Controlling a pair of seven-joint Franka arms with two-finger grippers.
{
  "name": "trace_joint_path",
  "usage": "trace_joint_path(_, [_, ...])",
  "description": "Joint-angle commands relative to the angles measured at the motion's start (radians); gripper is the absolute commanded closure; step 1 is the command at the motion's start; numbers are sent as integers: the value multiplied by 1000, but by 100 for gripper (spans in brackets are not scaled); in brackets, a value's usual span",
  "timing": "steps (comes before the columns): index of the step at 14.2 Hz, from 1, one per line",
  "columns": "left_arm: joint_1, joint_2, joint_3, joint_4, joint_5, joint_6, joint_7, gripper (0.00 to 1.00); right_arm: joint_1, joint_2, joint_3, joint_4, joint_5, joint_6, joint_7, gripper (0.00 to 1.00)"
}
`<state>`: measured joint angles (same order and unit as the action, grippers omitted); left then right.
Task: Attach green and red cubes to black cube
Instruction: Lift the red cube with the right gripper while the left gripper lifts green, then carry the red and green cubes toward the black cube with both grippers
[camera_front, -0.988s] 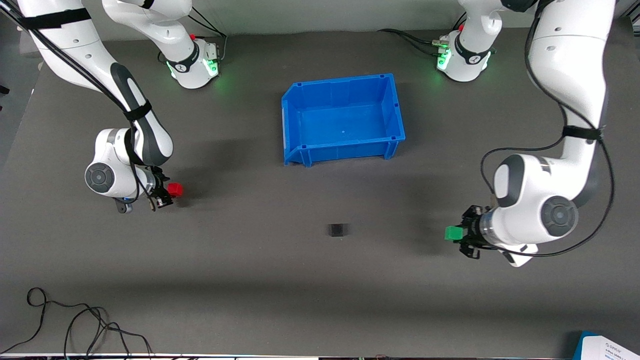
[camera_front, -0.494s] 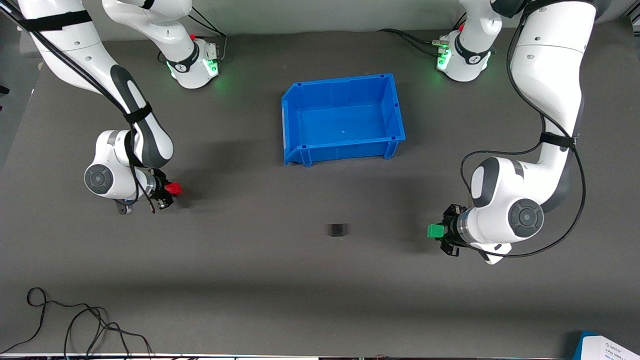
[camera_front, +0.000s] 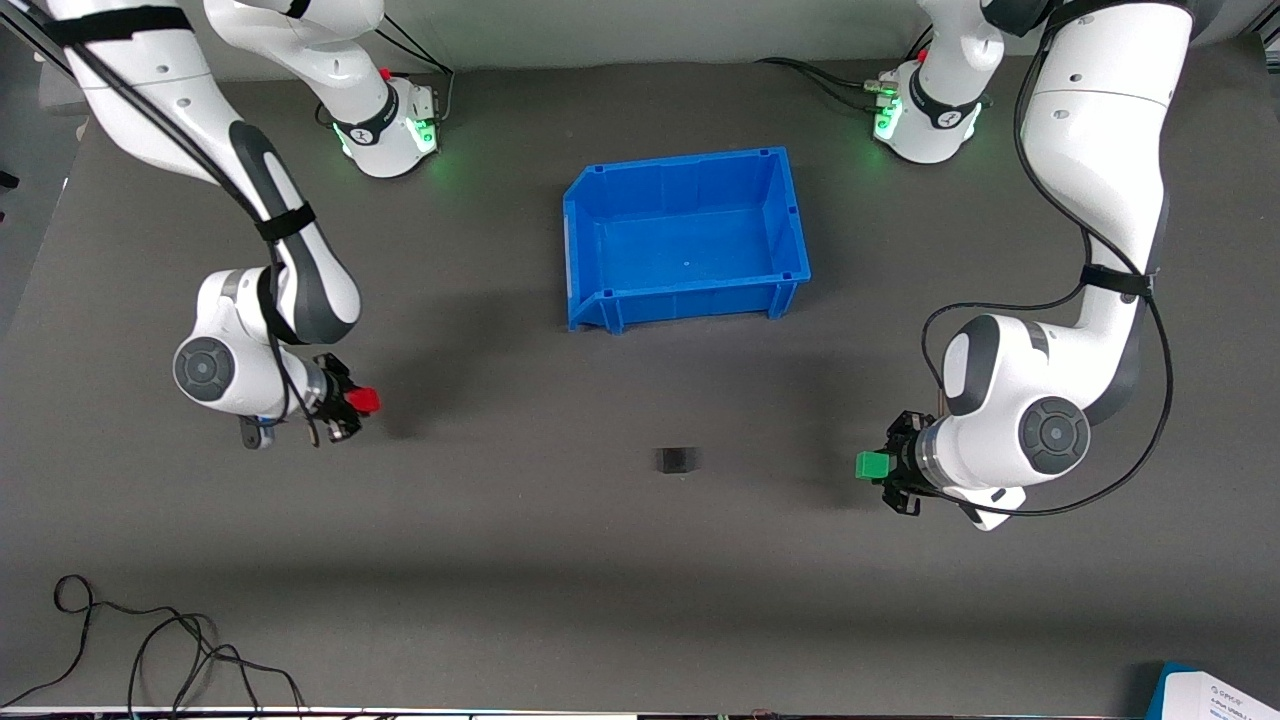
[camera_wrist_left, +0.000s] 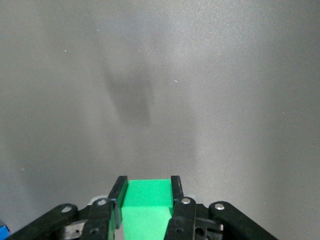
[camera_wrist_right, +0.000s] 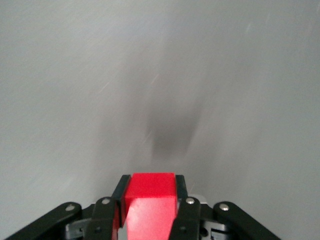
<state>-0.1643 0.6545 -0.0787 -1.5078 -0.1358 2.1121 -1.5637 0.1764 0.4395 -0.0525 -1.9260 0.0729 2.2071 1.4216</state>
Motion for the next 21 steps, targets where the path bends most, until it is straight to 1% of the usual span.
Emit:
trace_joint_path(1, [-17,5,13,17,-5,-1,-16,100,98,143,-7,291,76,-121,143,83])
trace_joint_path(3, [-29,5,13,17,-8,0,-18,100,136,223,-6,427,90,-126,273,81])
trace_joint_path(4, [-31,10,13,17,-8,0,-18,100,170,278,-3,490,99,-126,336,77])
trace_joint_path(8, [-57,20,13,17,-10,2,-25,100,262,477,3,717,122,-112,564,76])
trace_joint_path(9, [-61,25,13,17,-8,8,-35,100,284,511,14,761,122,-95,621,76])
trace_joint_path(10, [-64,27,13,15,-7,20,-39,100,293,546,41,809,122,-54,681,76])
trace_joint_path(12, [-84,37,13,12,-7,22,-53,100,293,574,115,849,122,-5,741,76])
trace_joint_path(13, [-93,43,13,12,-7,23,-61,100,298,581,131,851,122,23,746,76])
trace_joint_path(15, [-116,53,13,11,-8,32,-84,100,365,594,126,849,113,58,747,76])
trace_joint_path(18, [-147,66,13,11,-8,75,-134,100,388,602,123,843,107,59,746,78])
trace_joint_path(20, [-170,77,13,11,-8,101,-157,100,394,625,120,849,50,60,749,78])
trace_joint_path(21, [-178,85,13,11,-8,115,-173,100,397,630,118,849,41,65,747,78])
